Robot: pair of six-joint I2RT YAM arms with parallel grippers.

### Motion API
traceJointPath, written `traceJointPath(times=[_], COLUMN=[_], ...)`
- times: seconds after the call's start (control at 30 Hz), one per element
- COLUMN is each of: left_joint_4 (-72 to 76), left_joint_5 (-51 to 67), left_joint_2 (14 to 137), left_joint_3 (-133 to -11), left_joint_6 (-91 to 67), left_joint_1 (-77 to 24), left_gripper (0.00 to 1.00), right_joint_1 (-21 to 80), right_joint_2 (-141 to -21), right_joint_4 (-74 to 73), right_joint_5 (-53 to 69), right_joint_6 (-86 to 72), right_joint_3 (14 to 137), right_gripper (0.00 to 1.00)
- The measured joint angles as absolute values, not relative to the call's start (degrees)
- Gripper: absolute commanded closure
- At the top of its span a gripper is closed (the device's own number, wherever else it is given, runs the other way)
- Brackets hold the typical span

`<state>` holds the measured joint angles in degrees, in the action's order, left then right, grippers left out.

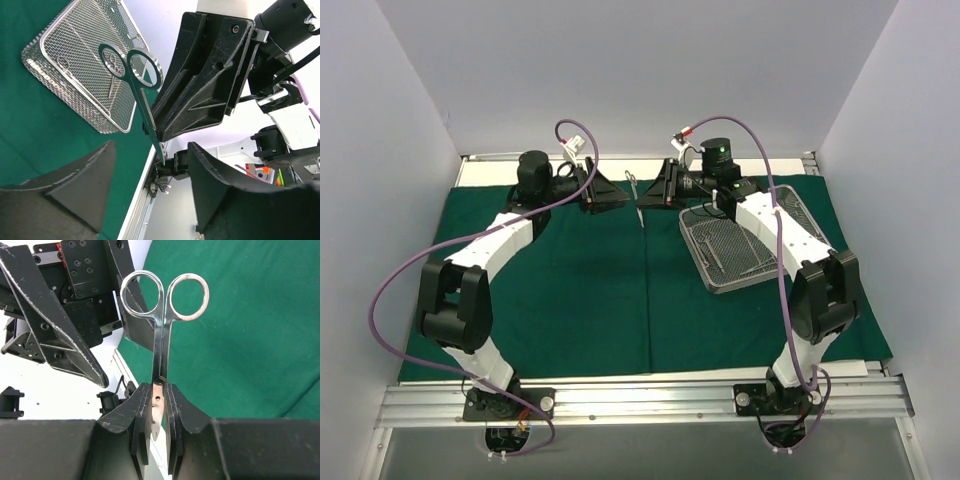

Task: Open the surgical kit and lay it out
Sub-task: Place the medical item in the surgical kit.

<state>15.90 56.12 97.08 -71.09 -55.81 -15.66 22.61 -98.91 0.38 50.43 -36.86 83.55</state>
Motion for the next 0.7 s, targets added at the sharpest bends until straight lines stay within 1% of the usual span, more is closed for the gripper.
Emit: traceJointPath(times=[0.2, 0.47, 0.7], left_joint_4=[17.3, 27.05, 33.04], left_joint_5=[55.66, 55.51, 55.42], left_joint_2=[97.08, 97.41, 98.06], left_joint_3=[-71.09, -70.39, -69.6], left_joint_6=[-56.55, -62.43, -66.22], left_joint_1=[-16.01, -16.47, -16.47], left_gripper=[0.3, 0.39, 0.43], right_joint_1=[23.22, 23.75, 23.77], right_joint_2=[-99.07, -99.07, -99.07], right_joint_4=[3.66, 7.6, 10.35], right_joint_5=[51.86, 53.56, 54.52], right_joint_6=[-39.66, -43.22, -45.65], right_joint_3=[83.09, 82.61, 81.87], right_gripper=[1.0, 1.0, 1.0])
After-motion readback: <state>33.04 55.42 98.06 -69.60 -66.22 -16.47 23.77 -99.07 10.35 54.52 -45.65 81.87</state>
